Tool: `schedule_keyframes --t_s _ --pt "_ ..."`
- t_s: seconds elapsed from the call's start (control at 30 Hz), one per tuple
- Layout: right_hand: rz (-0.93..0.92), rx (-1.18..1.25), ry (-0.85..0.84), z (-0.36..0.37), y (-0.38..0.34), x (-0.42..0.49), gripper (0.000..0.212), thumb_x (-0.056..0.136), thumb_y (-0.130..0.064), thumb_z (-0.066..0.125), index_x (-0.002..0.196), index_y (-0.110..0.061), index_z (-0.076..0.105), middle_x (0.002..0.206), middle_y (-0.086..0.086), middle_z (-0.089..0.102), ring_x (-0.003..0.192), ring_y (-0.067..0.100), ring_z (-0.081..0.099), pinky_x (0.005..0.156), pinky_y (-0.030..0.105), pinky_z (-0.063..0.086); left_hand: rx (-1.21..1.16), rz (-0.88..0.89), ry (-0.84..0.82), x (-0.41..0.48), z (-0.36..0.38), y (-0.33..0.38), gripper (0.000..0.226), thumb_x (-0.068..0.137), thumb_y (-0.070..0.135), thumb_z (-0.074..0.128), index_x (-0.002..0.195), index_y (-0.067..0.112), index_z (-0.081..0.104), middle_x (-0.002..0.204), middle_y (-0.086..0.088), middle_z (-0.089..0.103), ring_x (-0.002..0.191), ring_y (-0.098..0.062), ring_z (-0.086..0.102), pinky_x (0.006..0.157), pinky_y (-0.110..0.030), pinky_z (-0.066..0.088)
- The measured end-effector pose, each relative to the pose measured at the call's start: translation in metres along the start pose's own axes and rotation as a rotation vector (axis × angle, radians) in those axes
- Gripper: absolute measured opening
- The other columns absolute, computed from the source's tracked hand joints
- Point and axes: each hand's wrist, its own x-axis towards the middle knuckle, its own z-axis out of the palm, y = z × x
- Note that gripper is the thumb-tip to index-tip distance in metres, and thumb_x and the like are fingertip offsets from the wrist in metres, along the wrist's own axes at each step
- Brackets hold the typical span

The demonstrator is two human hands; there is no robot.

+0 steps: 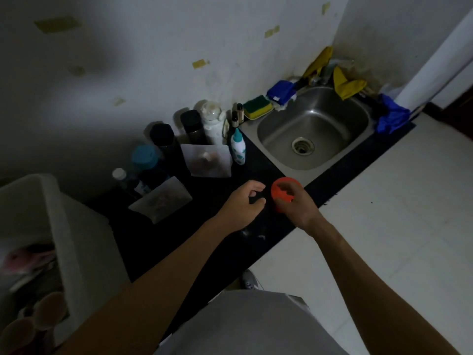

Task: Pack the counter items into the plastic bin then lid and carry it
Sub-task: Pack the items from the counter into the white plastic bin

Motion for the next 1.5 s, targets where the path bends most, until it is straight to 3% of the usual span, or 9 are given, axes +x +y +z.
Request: schedule_keyframes --t_s 0.1,0.2,0.3,0.4,0.57,0.77,1.1,1.33,1.5 --pt "0.061 -0.016 0.056 -0.008 0.016 0.013 0.047 0.083 -0.02 0.066 0.128 -0.022 0.054 0.124 -0.003 0.052 0.114 0.016 0.05 0.097 0.037 0.046 -0.004 -0.039 -0.047 0.009 0.021 -0.004 0.036 0.093 0.018 0.06 0.129 0.02 0.054 0.131 0.006 0.055 0.121 -0.009 0.049 0.094 -0.02 0.038" --pt "0.154 -0.03 0.133 -0.01 0.034 0.027 0.071 0.072 -0.041 0.063 0.138 -0.024 0.044 0.138 0.007 0.045 0.125 0.029 0.046 0.101 0.05 0.046 0.009 -0.111 -0.091 0.021 0.032 -0.011 0.041 0.093 0.02 0.061 0.133 0.022 0.051 0.133 0.005 0.052 0.124 -0.011 0.048 0.096 -0.024 0.041" --pt "0.223 -0.026 0.127 -0.007 0.044 0.037 0.077 0.079 -0.036 0.065 0.147 -0.019 0.033 0.148 0.01 0.034 0.134 0.033 0.035 0.107 0.055 0.039 -0.029 -0.212 -0.085 0.036 0.041 -0.014 0.047 0.092 0.02 0.062 0.137 0.022 0.047 0.136 0.002 0.051 0.124 -0.012 0.048 0.095 -0.024 0.041" --pt "0.271 0.025 0.097 -0.005 0.052 0.045 0.09 0.066 -0.052 0.063 0.145 -0.02 0.033 0.14 0.011 0.044 0.126 0.032 0.046 0.1 0.053 0.046 -0.097 -0.286 -0.095 0.051 0.05 -0.008 0.051 0.094 0.016 0.061 0.141 0.017 0.043 0.134 -0.004 0.051 0.111 -0.01 0.05 0.085 -0.019 0.041" --pt "0.362 0.184 0.089 -0.005 0.067 0.051 0.074 0.088 -0.03 0.067 0.149 -0.015 0.027 0.141 0.009 0.045 0.123 0.026 0.05 0.097 0.036 0.047 -0.228 -0.44 -0.123 0.077 0.063 -0.002 0.069 0.095 0.021 0.059 0.153 0.02 0.022 0.149 -0.004 0.039 0.128 -0.019 0.045 0.101 -0.032 0.041" --pt "0.425 0.279 0.142 -0.003 0.074 0.054 0.063 0.087 -0.037 0.066 0.138 -0.011 0.038 0.131 0.009 0.049 0.11 0.022 0.054 0.085 0.032 0.051 -0.307 -0.526 -0.12 0.087 0.077 -0.003 0.071 0.092 0.026 0.061 0.152 0.026 0.022 0.149 -0.005 0.036 0.119 -0.021 0.048 0.094 -0.038 0.048" --pt "0.123 0.34 0.23 0.021 0.036 0.052 0.034 0.072 -0.051 0.069 0.096 -0.042 0.047 0.118 -0.002 0.042 0.112 0.02 0.047 0.094 0.044 0.05 -0.442 -0.519 0.131 0.066 0.038 -0.009 0.048 0.097 0.038 0.053 0.141 0.028 0.036 0.144 -0.004 0.022 0.117 -0.026 0.044 0.084 -0.045 0.056" --pt "-0.101 0.406 0.069 0.047 -0.018 0.045 0.029 0.086 -0.021 0.072 0.101 -0.022 0.047 0.127 0.003 0.037 0.116 0.016 0.046 0.068 0.01 0.051 -0.449 -0.454 0.327 0.034 -0.022 -0.015 0.036 0.1 0.037 0.048 0.132 0.021 0.042 0.135 -0.005 0.028 0.116 -0.026 0.048 0.079 -0.043 0.058" --pt "-0.299 0.405 0.008 0.078 -0.075 0.036 0.037 0.081 -0.033 0.075 0.105 -0.027 0.048 0.125 -0.004 0.036 0.118 0.018 0.049 0.089 0.039 0.056 -0.388 -0.397 0.474 0.001 -0.089 -0.022 0.021 0.101 0.041 0.045 0.115 0.026 0.05 0.13 -0.012 0.049 0.109 -0.027 0.058 0.084 -0.045 0.057"
